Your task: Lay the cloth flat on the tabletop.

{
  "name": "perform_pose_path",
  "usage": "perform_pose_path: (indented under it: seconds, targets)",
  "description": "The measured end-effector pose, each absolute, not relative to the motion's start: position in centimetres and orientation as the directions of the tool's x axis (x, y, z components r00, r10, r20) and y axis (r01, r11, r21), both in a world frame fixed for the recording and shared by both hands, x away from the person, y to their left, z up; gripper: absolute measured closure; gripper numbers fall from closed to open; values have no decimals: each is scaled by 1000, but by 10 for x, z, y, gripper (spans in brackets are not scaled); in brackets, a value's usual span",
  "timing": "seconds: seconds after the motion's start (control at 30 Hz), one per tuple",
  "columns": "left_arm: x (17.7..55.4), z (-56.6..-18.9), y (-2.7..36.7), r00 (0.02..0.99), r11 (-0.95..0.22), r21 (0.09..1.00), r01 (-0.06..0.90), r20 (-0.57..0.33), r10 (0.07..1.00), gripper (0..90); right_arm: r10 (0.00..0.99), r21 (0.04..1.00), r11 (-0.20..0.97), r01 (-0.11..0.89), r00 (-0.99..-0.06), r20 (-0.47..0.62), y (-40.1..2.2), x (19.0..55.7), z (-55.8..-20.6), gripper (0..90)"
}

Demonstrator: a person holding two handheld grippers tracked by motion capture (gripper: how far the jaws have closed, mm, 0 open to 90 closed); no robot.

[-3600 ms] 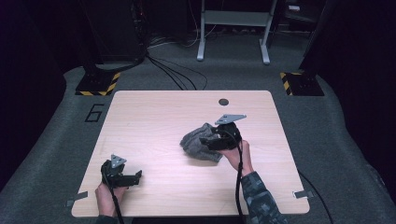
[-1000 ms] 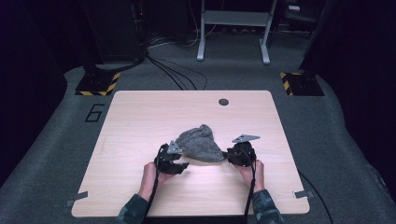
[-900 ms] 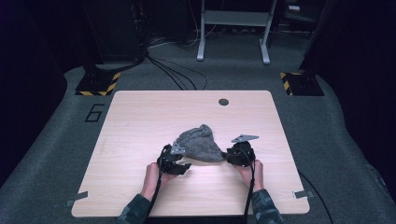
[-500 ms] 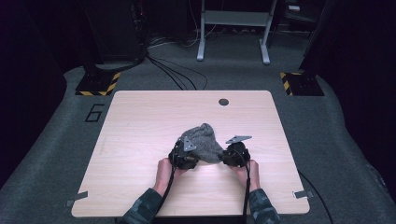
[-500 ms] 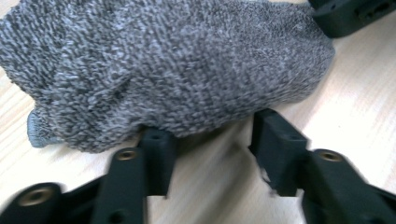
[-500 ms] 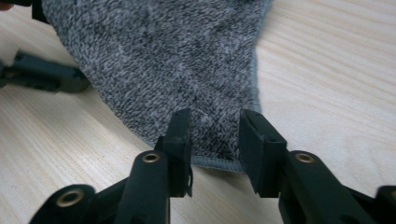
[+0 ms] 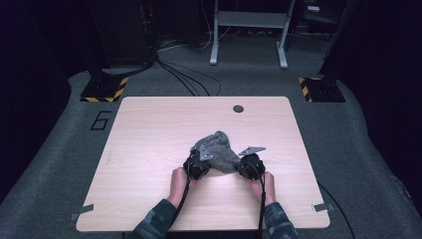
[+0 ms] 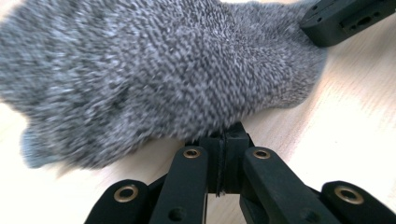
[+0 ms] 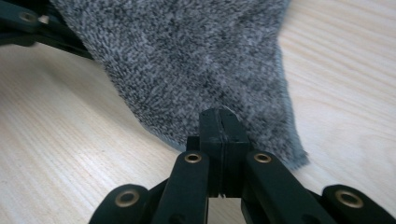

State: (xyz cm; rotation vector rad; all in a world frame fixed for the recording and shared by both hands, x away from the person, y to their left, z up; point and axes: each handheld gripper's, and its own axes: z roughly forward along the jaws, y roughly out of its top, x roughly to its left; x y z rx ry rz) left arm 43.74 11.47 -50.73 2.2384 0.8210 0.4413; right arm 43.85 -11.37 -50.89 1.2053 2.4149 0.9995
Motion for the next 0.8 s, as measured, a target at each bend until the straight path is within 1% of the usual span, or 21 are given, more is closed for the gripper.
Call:
perform_pose_path:
  seconds: [0.1,0.3,0.33,0.37,0.4,0.43,0.47,0.5,0.53,0.57,0.6,0.63,0.67,0.7,0.73,0.77,0.8]
  targets:
    - [435,-497,129,730,-527,735,427,64,681,897,807,682,389,619,-586,71,-125,439,-506,900]
    - [428,-478,152,712,-480,773,415,53,700,896,821,700,356,619,-565,82,-136,439,-501,900]
    - [425,-472,155,709,-476,780,406,61,703,896,817,706,355,613,-571,86,-135,438,-500,853]
    - [425,-472,155,709,-476,780,406,61,703,897,817,706,355,613,-571,86,-135,438,-500,853]
    - [423,-469,156,706,-472,783,404,60,705,896,792,716,339,610,-596,132,-131,435,-496,685]
    - [421,-466,156,704,-468,790,395,66,707,896,776,718,343,606,-613,147,-128,433,-494,617]
    - [421,-466,156,704,-468,790,395,66,707,896,776,718,343,606,-613,147,-128,433,-494,617]
    - [420,-464,155,708,-477,783,399,68,703,896,765,722,350,597,-627,148,-124,431,-494,557]
    - [421,-464,154,713,-472,787,397,59,698,896,711,732,380,565,-685,159,-112,425,-492,388]
    - [421,-465,152,709,-461,793,399,52,703,896,694,731,406,548,-706,144,-107,424,-492,337]
    - [421,-465,152,709,-461,793,399,52,703,896,694,731,406,548,-706,144,-107,424,-492,337]
    - [422,-465,151,712,-455,797,398,44,700,896,670,723,467,510,-737,87,-90,419,-494,288]
    - [422,-465,151,712,-455,797,398,44,700,896,670,723,467,510,-737,87,-90,419,-494,288]
    - [422,-464,149,716,-453,797,400,37,697,896,669,708,505,493,-742,40,-79,419,-496,319]
    - [421,-464,148,718,-453,799,395,39,695,896,665,706,520,480,-747,18,-76,420,-498,412]
    - [421,-464,148,718,-453,799,395,39,695,896,665,706,520,480,-747,18,-76,420,-498,412]
    - [421,-463,149,719,-461,796,392,47,693,896,694,705,525,477,-719,-30,-68,423,-499,647]
